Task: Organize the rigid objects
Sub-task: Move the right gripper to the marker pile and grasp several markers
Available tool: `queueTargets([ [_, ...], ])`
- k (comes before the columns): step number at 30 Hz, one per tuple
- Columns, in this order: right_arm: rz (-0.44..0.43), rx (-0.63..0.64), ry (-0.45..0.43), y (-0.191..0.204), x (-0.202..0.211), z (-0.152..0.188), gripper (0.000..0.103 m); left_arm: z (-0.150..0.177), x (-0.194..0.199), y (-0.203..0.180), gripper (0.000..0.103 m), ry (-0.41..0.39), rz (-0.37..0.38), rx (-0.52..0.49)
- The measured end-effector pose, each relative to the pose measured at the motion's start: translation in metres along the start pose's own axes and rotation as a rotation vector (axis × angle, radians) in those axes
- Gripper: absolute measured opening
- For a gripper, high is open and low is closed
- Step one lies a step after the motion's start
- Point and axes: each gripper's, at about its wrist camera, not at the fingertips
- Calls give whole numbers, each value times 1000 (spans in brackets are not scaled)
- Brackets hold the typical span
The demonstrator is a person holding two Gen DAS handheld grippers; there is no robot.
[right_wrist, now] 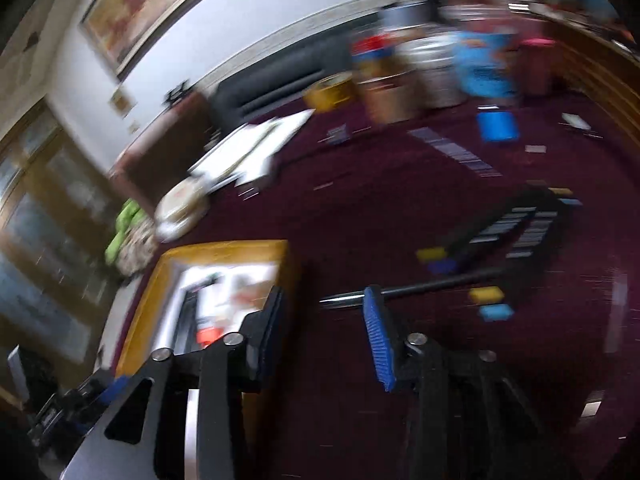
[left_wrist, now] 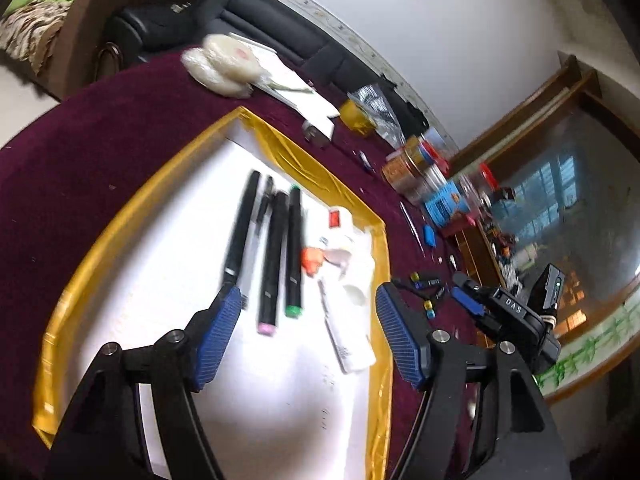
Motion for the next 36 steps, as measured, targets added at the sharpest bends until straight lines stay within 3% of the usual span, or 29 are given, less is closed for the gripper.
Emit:
queueTargets([
  [6,123,-143,-81,-80,45,-23,39,14,-10,-34,69,37,18,-70],
  [10,159,-147,-75,-96,37,-36,39,26,-14,-60,69,59,28,-127],
  [15,269,-3,1,-82,-12,-62,43,37,-15,-82,69,76,23,-192],
  [20,359,45,56,-91,-57,-80,43,45,-9,-93,69,67,12,-221],
  [23,410,121,102,-97,-70,-81,44,46,-9,-93,69,67,-1,-221],
  [26,491,268,208,-87,-76,-67,44,47,-13,-93,69,78,-10,-216],
  [29,468,283,269,-87,-67,-51,41,49,-18,-95,69,91,-10,-215],
  [33,371,234,263,-91,-39,-29,32,57,-24,-106,69,116,1,-244],
  [36,306,218,268,-88,-17,-3,31,64,-25,-115,69,133,5,-270],
])
Point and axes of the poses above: each gripper's, at about its wrist camera, not at the fingertips, and x roughly against the way its jaws point, y to its left, z to its underside, and after that the axes turned 15 degrees about -z, right-handed
